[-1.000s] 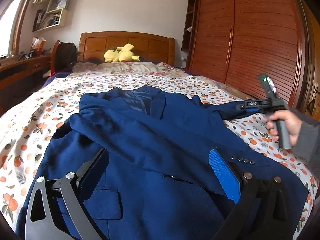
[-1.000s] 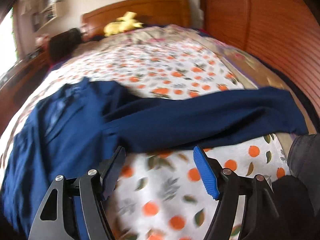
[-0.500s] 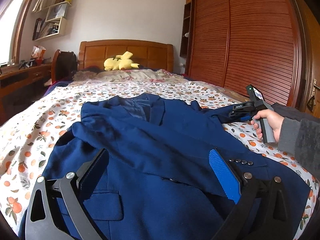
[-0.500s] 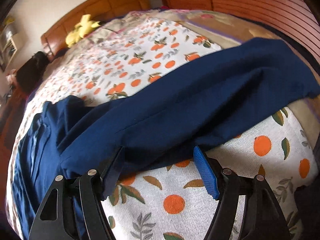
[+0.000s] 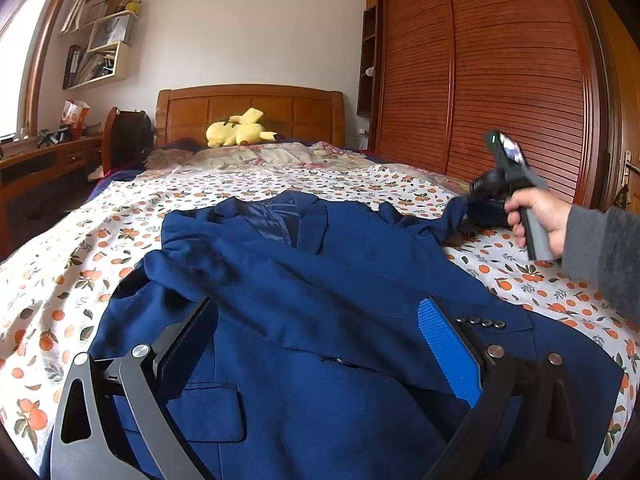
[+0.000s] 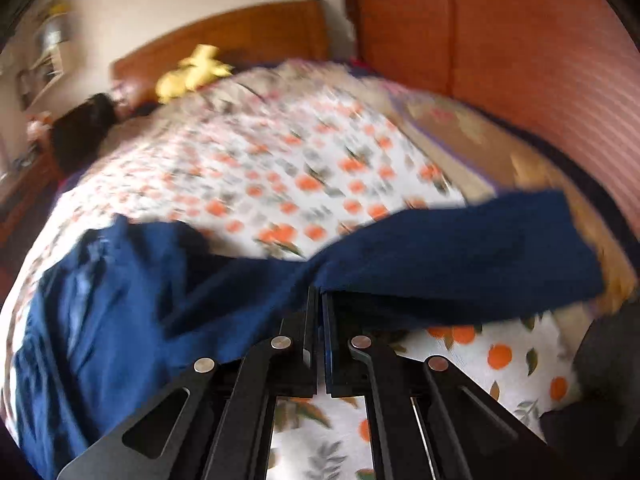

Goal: Fold large clothes

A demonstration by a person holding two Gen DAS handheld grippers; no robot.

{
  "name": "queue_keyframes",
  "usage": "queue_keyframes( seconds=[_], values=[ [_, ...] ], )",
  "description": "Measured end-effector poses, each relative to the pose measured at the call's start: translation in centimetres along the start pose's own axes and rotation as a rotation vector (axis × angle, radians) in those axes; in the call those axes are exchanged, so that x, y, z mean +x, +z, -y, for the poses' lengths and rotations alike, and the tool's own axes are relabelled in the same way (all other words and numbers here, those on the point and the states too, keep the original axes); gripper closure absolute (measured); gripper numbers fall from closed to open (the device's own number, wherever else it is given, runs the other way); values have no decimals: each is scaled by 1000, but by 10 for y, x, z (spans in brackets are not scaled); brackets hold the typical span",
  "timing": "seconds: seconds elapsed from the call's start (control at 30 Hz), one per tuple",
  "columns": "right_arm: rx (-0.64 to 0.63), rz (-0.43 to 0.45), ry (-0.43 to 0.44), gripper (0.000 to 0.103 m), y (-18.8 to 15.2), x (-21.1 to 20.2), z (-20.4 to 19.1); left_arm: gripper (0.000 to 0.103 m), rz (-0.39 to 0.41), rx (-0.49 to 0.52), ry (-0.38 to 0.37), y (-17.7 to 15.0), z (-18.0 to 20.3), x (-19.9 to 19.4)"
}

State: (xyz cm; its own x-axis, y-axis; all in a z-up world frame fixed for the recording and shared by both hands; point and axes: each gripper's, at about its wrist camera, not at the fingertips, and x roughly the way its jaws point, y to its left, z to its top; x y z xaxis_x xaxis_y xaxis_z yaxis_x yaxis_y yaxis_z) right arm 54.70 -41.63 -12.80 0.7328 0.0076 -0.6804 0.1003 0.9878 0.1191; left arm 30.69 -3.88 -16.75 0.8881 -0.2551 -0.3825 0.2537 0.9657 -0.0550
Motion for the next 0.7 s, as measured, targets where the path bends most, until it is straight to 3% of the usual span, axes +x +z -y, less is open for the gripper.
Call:
queue_keyframes(
  seconds=[0.13, 0.3, 0.43, 0.63, 0.67, 0.7],
  values=[
    [-175, 35, 138, 102, -9, -42, -59, 2, -5, 7, 0, 0, 2, 1],
    [-317, 14, 263, 102, -39, -70, -123, 2, -3, 14, 1, 0, 3, 1],
    [-364, -21, 275, 102, -53, -69, -150, 2, -3, 11, 1, 0, 2, 1],
    [-392, -76, 263, 100, -66, -62, -155, 2, -3, 17, 2, 0, 3, 0],
    [-391, -77, 266, 99, -67, -64, -154, 2, -3, 18, 2, 0, 2, 0],
    [-388, -74, 268, 89, -69, -69, -153, 2, -4, 18, 3, 0, 3, 0]
  ],
)
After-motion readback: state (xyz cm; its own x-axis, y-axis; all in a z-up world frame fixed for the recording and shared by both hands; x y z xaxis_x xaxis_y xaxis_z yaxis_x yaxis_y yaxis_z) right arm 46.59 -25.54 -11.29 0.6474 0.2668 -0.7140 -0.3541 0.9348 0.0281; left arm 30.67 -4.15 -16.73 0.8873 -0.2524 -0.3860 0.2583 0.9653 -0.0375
